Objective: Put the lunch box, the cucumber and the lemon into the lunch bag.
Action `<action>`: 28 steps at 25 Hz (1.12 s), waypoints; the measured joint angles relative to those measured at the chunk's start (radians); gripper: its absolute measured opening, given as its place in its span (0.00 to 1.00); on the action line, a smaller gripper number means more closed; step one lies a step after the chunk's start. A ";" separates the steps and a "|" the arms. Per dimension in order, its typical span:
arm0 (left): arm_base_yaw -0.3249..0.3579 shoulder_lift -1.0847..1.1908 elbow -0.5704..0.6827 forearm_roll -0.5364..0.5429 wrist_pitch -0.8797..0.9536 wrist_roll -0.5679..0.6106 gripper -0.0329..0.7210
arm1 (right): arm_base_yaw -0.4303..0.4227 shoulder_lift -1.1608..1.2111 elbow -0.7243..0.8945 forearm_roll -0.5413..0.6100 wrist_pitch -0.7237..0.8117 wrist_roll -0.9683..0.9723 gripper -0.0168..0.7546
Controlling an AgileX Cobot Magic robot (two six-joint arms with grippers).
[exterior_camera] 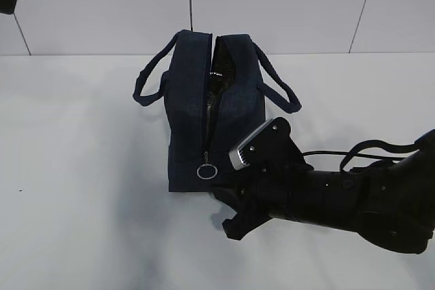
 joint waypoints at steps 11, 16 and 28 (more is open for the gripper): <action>0.000 0.000 0.000 0.000 0.000 0.000 0.35 | 0.000 0.027 -0.045 -0.012 -0.004 -0.023 0.50; 0.000 0.000 0.000 0.000 0.000 0.000 0.35 | 0.000 0.056 -0.057 -0.015 -0.004 -0.031 0.51; 0.000 0.000 0.000 0.000 0.000 0.000 0.35 | 0.000 0.078 -0.118 -0.048 -0.008 -0.037 0.51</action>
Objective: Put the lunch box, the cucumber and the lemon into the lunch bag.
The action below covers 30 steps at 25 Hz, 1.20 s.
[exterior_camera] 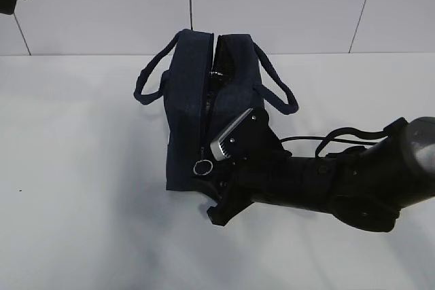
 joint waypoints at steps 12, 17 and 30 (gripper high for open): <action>0.000 0.000 0.000 0.002 0.000 0.000 0.35 | 0.000 0.011 -0.004 -0.094 -0.116 0.060 0.50; 0.000 0.000 0.000 0.002 0.000 0.000 0.35 | 0.000 0.035 -0.004 -0.094 -0.122 0.086 0.50; 0.000 0.000 0.000 0.002 0.000 0.000 0.35 | 0.000 0.046 -0.004 -0.074 -0.213 0.268 0.38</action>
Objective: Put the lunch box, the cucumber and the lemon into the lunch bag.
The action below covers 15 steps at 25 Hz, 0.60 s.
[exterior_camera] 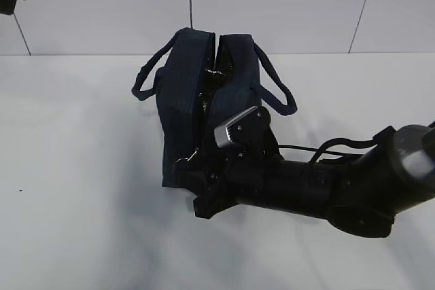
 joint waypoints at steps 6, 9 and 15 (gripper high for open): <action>0.000 0.000 0.000 0.000 0.000 0.000 0.35 | 0.000 0.028 0.000 -0.033 -0.049 0.004 0.38; 0.000 0.000 0.000 0.000 0.000 0.000 0.35 | 0.000 0.037 0.000 -0.003 -0.073 0.005 0.38; 0.000 0.000 0.000 0.000 0.000 0.000 0.35 | 0.000 0.047 0.000 0.035 -0.083 0.009 0.38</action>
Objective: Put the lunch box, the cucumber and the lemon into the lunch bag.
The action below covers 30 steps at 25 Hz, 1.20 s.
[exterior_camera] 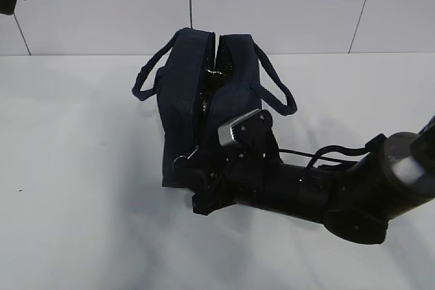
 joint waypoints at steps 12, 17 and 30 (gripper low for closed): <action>0.000 0.000 0.000 0.000 0.000 0.000 0.35 | 0.000 0.002 0.000 0.018 -0.002 0.007 0.26; 0.000 0.000 0.000 -0.008 0.000 0.000 0.35 | 0.000 0.002 0.000 0.018 -0.002 0.025 0.25; 0.000 0.000 0.000 -0.039 0.000 0.000 0.35 | 0.000 0.010 -0.002 0.011 -0.004 0.062 0.07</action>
